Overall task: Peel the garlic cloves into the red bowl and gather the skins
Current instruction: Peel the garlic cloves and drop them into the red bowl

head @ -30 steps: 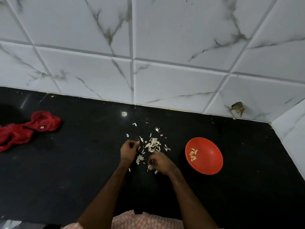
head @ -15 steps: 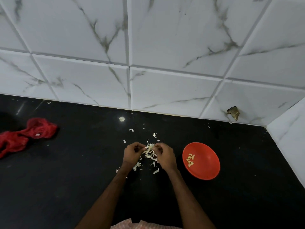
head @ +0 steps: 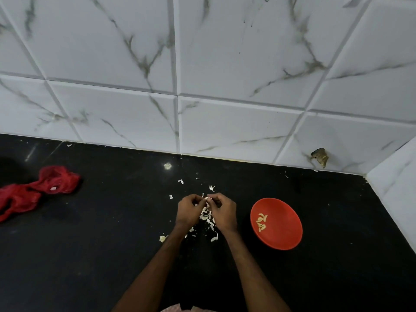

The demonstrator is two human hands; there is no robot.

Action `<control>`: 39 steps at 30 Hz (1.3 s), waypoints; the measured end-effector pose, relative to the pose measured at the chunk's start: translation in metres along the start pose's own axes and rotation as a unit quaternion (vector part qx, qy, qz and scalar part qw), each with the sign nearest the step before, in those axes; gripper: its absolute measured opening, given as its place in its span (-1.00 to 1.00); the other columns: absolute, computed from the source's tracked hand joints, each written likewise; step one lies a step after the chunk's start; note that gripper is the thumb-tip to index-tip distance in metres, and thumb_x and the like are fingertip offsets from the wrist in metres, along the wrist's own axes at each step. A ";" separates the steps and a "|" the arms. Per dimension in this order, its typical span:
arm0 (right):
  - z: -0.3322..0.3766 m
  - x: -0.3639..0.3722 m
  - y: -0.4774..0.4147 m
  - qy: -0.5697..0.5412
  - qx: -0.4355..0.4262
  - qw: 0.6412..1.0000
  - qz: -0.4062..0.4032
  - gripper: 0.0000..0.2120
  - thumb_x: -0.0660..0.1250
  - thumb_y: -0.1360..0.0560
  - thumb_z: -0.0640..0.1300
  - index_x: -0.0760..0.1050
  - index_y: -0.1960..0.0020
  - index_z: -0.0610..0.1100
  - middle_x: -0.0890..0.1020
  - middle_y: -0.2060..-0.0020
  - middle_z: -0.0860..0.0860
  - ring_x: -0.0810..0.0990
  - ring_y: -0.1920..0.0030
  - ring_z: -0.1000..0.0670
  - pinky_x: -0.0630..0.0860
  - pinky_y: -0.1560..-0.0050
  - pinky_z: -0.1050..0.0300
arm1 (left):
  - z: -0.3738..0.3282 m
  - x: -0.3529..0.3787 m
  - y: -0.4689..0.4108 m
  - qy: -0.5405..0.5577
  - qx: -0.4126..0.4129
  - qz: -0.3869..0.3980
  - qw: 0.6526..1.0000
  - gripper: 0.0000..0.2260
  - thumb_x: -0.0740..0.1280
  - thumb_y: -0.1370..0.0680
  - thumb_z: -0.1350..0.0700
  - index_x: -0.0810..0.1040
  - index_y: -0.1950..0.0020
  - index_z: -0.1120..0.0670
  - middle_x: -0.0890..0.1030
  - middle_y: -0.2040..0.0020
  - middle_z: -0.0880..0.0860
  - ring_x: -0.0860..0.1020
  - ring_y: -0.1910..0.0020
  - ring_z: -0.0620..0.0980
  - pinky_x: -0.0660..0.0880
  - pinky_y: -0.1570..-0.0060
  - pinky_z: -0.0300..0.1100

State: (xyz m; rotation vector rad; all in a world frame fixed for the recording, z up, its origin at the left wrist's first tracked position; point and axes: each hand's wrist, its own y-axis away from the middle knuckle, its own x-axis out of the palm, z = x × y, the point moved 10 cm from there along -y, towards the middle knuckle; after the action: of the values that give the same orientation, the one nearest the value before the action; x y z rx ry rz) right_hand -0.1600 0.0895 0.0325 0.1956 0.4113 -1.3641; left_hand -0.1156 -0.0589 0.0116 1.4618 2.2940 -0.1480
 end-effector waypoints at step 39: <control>-0.046 -0.043 0.024 0.495 0.153 0.851 0.083 -0.65 0.29 -0.58 -0.29 0.44 -0.36 -0.18 0.44 -0.35 -0.15 0.44 -0.33 -0.11 0.42 -0.33 0.07 | 0.019 0.033 0.010 -0.163 0.018 0.065 0.984 -0.92 0.32 -0.59 -0.02 0.54 0.09 -0.07 0.62 0.13 -0.14 0.60 0.13 -0.12 0.56 0.03 -0.06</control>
State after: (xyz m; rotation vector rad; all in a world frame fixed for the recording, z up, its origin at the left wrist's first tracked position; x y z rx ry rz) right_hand -0.1509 0.1504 0.0053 1.2030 1.0028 -1.0591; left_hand -0.1132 -0.0328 -0.0173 1.4768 1.9394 -0.3643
